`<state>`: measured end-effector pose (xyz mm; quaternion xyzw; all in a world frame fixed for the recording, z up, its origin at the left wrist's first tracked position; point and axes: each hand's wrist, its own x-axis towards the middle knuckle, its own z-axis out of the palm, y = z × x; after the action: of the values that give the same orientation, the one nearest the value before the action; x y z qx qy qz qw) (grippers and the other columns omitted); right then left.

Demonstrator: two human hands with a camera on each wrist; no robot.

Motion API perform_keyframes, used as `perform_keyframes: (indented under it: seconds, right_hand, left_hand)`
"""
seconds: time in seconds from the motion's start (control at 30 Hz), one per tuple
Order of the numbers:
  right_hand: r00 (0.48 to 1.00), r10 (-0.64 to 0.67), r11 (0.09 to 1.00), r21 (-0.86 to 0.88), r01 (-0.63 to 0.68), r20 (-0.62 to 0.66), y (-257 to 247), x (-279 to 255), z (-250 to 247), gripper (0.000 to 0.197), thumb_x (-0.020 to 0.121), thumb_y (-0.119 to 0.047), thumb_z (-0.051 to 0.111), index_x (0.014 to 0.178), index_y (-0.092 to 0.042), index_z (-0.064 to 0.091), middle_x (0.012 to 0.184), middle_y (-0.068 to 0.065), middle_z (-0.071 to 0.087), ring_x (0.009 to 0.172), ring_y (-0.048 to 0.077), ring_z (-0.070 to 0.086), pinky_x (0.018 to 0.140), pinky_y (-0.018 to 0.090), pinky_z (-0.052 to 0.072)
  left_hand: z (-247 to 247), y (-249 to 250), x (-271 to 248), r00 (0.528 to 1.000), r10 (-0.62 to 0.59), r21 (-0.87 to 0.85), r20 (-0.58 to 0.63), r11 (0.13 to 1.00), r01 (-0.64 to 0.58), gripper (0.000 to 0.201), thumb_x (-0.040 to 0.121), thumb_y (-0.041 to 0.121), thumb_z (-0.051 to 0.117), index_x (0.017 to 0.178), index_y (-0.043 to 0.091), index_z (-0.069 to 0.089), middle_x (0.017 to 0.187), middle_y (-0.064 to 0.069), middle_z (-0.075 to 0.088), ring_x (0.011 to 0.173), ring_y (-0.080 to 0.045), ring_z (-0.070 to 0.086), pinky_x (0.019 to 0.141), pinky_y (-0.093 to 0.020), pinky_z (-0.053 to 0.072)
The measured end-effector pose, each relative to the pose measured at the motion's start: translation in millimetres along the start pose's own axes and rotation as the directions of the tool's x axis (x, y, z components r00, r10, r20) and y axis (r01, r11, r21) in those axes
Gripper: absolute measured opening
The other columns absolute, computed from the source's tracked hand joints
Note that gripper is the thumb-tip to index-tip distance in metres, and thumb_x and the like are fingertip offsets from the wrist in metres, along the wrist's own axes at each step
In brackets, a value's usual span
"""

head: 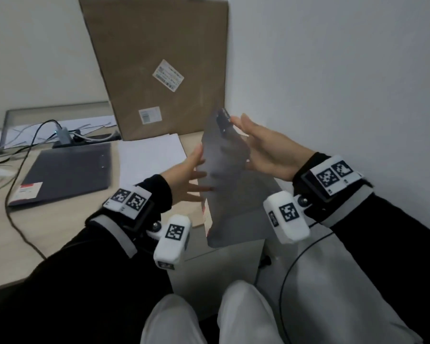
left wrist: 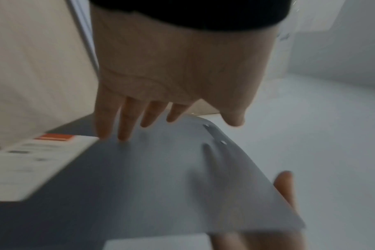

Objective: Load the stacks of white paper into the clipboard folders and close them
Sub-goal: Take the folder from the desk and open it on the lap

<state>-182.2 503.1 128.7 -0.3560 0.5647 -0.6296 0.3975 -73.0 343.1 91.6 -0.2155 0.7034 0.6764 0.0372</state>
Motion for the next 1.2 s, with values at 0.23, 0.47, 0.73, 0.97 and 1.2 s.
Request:
perform_keyframes:
  seconds: [0.23,0.47,0.73,0.97,1.2]
  right_hand:
    - [0.985,0.152,0.971,-0.197,-0.132,0.086,36.1,59.7,68.8,0.061,0.095,-0.06,0.018,0.151,-0.034,0.019,0.156,-0.015,0.028,0.145,0.015,0.026,0.116,0.044,0.009]
    - [0.959,0.267,0.629,-0.738,-0.244,-0.09,104.6,87.3,64.0,0.068,0.093,-0.033,0.054,0.15,-0.009,0.026,0.157,0.005,0.027,0.144,0.016,0.028,0.114,0.023,0.02]
    - [0.891,0.415,0.284,-0.905,-0.316,-0.181,143.7,101.9,49.6,0.094,0.083,-0.059,0.055,0.154,-0.025,0.002,0.162,0.003,-0.007,0.148,0.032,-0.011,0.12,0.048,0.0]
    - [0.9,0.41,0.193,-0.95,-0.246,-0.15,150.4,89.7,39.5,0.095,0.081,-0.061,0.056,0.153,-0.031,0.002,0.162,-0.004,-0.008,0.149,0.024,-0.011,0.116,0.058,-0.002]
    - [0.897,0.435,0.204,-0.961,-0.189,-0.084,151.9,75.5,26.3,0.096,0.079,-0.059,0.061,0.152,-0.031,0.006,0.162,-0.004,-0.003,0.15,0.024,-0.006,0.119,0.054,0.007]
  left_hand:
    - [-59.2,12.4,-37.7,0.985,0.046,-0.123,-0.168,0.99,-0.067,0.047,0.087,0.051,0.043,0.119,0.02,0.06,0.102,-0.014,0.065,0.08,-0.031,0.067,0.075,-0.037,0.057]
    - [-123.7,-60.5,-57.7,0.951,-0.041,-0.184,-0.307,0.983,-0.017,0.028,0.097,0.012,0.03,0.104,0.019,0.056,0.073,-0.011,0.077,0.059,-0.021,0.075,0.052,-0.03,0.06]
    - [-142.9,-131.0,-59.9,0.884,-0.275,0.301,-0.379,0.866,0.399,0.007,0.089,0.017,0.059,0.083,0.017,0.062,0.065,0.0,0.059,0.041,-0.006,0.056,0.041,-0.013,0.04]
    - [-156.4,-123.0,-46.8,0.851,0.029,0.551,-0.524,0.774,0.312,0.046,0.077,0.021,0.074,0.119,0.009,0.059,0.111,-0.013,0.063,0.09,-0.022,0.057,0.079,-0.027,0.047]
    - [-151.3,-132.4,-36.8,0.951,0.013,0.714,-0.309,0.663,0.223,0.088,0.071,0.025,0.079,0.146,0.017,0.033,0.156,-0.001,0.027,0.144,-0.016,0.026,0.116,-0.026,0.018]
